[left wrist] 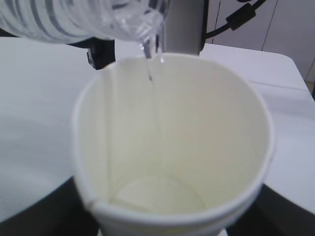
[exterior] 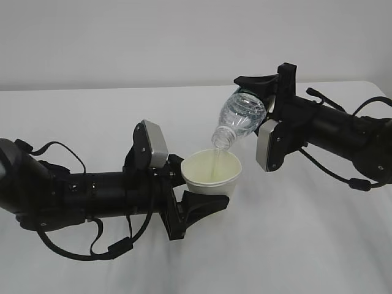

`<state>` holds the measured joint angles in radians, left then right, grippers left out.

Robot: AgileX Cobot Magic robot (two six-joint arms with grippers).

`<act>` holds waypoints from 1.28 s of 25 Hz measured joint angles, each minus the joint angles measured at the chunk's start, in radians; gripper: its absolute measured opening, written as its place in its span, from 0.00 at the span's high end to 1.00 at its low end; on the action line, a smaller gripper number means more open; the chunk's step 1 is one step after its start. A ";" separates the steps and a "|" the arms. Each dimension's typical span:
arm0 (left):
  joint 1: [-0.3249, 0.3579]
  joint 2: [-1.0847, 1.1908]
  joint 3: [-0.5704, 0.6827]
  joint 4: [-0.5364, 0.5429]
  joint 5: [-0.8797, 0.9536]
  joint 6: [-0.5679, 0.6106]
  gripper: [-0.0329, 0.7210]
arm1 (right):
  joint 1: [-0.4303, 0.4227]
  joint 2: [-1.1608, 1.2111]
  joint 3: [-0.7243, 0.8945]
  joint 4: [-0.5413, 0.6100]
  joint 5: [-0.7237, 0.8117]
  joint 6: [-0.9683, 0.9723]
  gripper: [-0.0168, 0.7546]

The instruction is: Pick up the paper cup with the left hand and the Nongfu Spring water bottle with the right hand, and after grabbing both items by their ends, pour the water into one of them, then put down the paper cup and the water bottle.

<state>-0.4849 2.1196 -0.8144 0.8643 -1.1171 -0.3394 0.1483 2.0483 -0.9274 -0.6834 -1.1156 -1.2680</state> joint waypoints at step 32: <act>0.000 0.000 0.000 0.000 0.000 0.000 0.31 | 0.000 0.000 0.000 0.000 -0.002 -0.008 0.37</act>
<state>-0.4849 2.1196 -0.8144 0.8643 -1.1167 -0.3394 0.1483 2.0483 -0.9274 -0.6834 -1.1171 -1.2763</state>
